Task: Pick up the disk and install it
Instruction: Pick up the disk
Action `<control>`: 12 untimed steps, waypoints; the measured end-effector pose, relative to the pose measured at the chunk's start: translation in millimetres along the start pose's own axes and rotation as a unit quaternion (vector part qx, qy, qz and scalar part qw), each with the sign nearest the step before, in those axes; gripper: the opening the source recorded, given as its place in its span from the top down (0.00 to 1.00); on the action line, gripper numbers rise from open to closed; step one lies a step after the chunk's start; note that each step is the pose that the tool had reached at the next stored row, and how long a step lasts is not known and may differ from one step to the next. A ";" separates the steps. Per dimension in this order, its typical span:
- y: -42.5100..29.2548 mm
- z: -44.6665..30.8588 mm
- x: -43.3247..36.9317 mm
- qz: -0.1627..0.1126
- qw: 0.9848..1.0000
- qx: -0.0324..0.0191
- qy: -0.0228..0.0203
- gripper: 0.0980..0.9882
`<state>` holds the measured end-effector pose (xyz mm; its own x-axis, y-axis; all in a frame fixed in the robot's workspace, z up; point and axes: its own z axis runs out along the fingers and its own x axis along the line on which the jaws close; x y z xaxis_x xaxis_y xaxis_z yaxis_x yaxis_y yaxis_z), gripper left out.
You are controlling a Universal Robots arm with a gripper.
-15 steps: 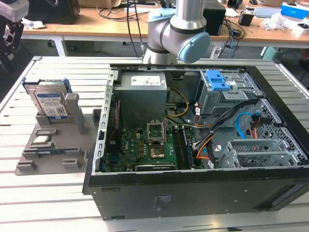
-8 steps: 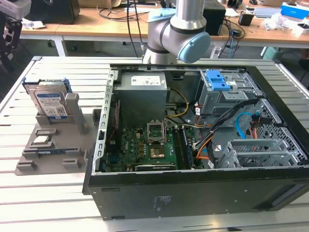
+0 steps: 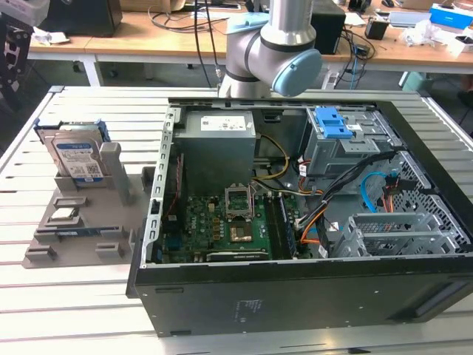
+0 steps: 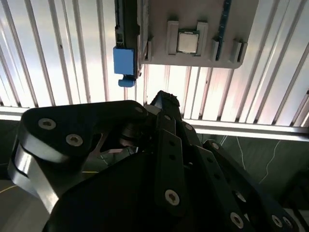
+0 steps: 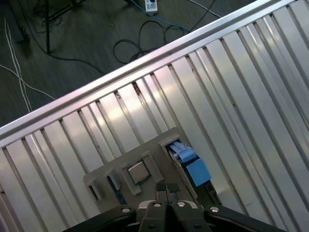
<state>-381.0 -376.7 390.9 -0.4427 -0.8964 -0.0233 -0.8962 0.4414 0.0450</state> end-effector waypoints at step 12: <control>0.0 0.0 0.0 -0.119 0.993 -0.003 0.005 0.99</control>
<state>-381.0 -376.7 390.9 -0.2184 -0.9756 -0.0233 -0.9751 0.2172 0.0450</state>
